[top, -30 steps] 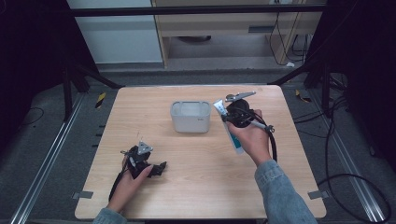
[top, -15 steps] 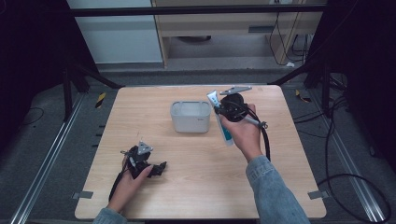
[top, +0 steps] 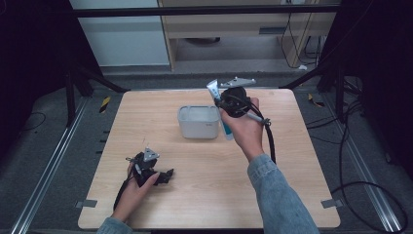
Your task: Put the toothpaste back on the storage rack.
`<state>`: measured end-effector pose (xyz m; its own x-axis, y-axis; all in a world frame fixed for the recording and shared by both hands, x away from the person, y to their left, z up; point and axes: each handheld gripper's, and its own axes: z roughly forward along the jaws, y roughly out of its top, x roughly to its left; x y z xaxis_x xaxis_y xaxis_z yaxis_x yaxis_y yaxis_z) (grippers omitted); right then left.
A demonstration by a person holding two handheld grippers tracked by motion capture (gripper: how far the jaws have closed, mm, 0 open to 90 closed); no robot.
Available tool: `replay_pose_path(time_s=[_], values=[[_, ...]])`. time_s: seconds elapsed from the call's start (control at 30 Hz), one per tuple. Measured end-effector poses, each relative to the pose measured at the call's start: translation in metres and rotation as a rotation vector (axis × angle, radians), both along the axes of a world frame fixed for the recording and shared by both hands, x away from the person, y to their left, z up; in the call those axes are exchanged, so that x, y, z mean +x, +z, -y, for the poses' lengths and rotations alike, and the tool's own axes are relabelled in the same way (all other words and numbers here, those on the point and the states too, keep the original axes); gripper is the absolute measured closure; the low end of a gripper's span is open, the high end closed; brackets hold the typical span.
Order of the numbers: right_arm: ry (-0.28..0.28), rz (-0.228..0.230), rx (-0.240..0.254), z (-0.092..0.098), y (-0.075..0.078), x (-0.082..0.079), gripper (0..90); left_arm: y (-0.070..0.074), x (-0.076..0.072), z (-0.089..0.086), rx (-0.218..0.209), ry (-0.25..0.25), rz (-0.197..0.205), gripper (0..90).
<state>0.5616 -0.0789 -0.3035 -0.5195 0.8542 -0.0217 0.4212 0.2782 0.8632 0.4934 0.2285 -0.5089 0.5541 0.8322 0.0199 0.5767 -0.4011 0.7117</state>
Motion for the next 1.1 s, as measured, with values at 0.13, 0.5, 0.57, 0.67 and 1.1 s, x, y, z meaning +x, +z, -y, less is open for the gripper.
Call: replay_pose_path(time_s=[0.13, 0.5, 0.57, 0.67, 1.1], values=[[-0.008, 0.036, 0.007, -0.008, 0.007, 0.002, 79.9, 0.0, 0.0, 0.0, 0.0, 0.0, 0.001, 0.0], [-0.026, 0.098, 0.042, -0.027, 0.025, 0.011, 79.9, 0.0, 0.0, 0.0, 0.0, 0.002, -0.001, 0.0], [-0.028, 0.105, 0.043, -0.03, 0.027, 0.013, 79.9, 0.0, 0.0, 0.0, -0.001, 0.001, -0.001, 0.0], [-0.028, 0.119, 0.054, -0.032, 0.029, 0.016, 79.9, 0.0, 0.0, 0.0, -0.002, 0.002, -0.001, 0.0], [-0.043, 0.178, 0.081, -0.038, 0.028, 0.031, 79.8, 0.0, 0.0, 0.0, 0.001, 0.0, -0.001, 0.0]])
